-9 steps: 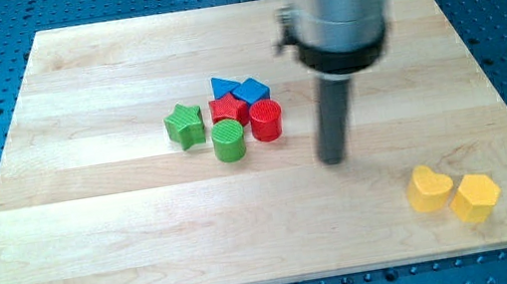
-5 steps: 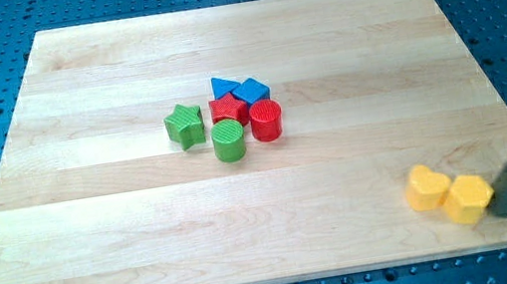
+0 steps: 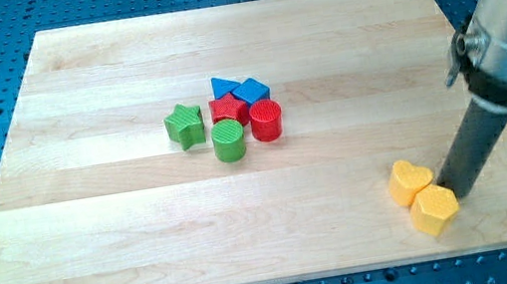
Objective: Move the yellow heart into the green star
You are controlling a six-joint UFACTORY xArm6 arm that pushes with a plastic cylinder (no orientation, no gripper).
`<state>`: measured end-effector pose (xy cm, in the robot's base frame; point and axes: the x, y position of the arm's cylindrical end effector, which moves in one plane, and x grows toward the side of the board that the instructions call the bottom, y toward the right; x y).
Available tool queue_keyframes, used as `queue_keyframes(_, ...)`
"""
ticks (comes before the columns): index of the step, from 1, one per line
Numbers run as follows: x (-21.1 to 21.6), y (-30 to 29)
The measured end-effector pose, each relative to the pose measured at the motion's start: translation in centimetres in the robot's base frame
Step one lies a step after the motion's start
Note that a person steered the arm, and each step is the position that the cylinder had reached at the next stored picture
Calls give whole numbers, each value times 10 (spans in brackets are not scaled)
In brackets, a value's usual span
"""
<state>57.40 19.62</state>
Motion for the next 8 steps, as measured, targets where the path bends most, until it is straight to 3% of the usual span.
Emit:
queue_keyframes(1,-17,-105)
queue_keyframes(2,-24,-161)
queue_keyframes(3,-38,-109)
queue_keyframes(4,-54,-126)
queue_keyframes(5,-57,-220)
queue_keyframes(8,-47,-296)
